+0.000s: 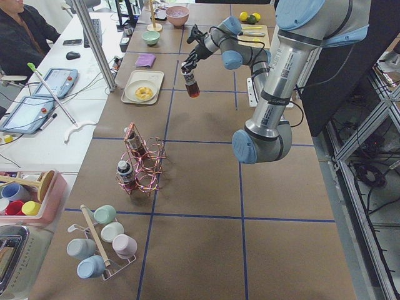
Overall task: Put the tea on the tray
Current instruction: 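Carry the bottle with the left gripper to the table center and lower it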
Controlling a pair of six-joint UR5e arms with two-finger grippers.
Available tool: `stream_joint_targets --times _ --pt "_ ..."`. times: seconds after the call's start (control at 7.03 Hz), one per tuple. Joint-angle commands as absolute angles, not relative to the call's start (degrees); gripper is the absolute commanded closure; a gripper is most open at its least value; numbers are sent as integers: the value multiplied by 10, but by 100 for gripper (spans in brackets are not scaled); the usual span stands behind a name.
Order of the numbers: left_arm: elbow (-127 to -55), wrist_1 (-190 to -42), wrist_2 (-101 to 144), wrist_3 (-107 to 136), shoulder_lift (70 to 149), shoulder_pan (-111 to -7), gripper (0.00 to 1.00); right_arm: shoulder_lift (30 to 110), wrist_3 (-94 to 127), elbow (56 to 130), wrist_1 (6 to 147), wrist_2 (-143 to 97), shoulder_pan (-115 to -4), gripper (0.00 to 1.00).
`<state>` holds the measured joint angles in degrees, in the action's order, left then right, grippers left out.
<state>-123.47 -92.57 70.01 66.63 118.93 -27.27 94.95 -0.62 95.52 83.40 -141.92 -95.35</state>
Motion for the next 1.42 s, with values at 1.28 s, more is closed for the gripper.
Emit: stream_joint_targets --times 1.28 --pt "-1026 -963 643 715 1329 -222 100 949 -6 952 834 -1419 -954 0"
